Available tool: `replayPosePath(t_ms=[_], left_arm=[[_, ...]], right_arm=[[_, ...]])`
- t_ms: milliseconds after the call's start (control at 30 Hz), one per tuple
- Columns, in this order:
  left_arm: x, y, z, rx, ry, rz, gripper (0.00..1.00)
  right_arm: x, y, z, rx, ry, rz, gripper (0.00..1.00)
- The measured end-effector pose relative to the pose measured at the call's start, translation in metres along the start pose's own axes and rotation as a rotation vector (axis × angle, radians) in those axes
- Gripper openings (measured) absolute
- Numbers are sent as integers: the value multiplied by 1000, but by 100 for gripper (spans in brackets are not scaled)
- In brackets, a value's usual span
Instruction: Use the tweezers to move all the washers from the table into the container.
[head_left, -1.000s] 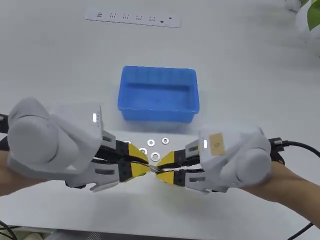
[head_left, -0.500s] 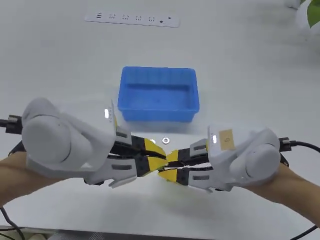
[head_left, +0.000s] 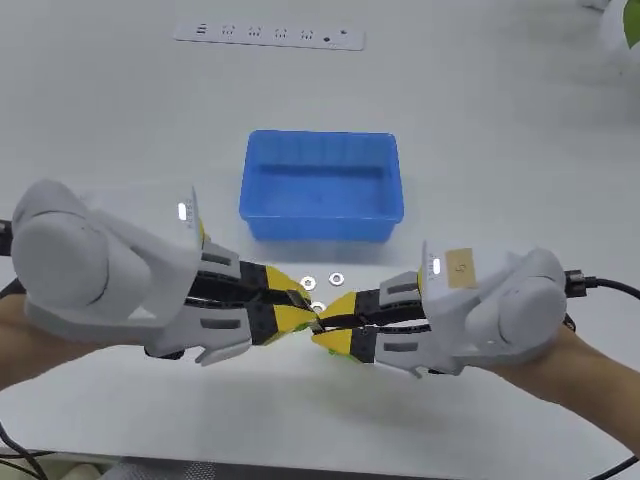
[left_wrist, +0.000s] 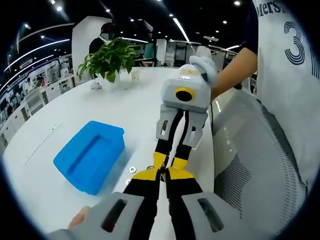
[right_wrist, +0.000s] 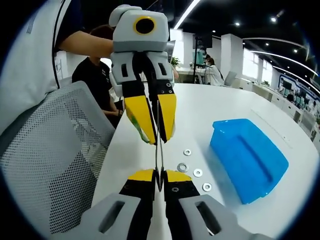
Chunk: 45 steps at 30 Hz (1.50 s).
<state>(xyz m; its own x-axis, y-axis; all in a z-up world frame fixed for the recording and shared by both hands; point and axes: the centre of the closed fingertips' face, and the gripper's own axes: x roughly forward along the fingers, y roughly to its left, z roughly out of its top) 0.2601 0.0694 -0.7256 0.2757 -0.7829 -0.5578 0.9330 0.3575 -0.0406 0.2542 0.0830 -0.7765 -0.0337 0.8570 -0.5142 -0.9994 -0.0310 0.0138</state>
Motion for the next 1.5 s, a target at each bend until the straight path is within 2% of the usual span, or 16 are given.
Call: replayPosePath(t_ms=[133,300,333,467,700,833,1267,1433,1500], left_arm=[[1,-7,7,16,-13,-30,8],[6,-15,12,104,-11,-37,7],[7,-19,12,101,-14,-44,7],[7,-20,12,117,-28,-41,7],[3,-16,15,113,-37,-40,6],[0,-16,22,119,-61,-42,6],[1,-17,21,102,-78,-49,5],[1,-17,20,102,-81,-43,5],[0,-16,20,103,-81,-40,5]], right_arm=[[1,4,1,-3,0,14,7],[2,8,1,-11,12,38,7],[2,10,0,-19,20,47,7],[2,12,-2,-41,42,66,7],[3,12,-1,-54,59,80,7],[3,12,-2,-60,68,81,7],[3,11,-1,-77,90,46,11],[4,12,5,-58,70,52,15],[6,12,6,-59,66,55,14]])
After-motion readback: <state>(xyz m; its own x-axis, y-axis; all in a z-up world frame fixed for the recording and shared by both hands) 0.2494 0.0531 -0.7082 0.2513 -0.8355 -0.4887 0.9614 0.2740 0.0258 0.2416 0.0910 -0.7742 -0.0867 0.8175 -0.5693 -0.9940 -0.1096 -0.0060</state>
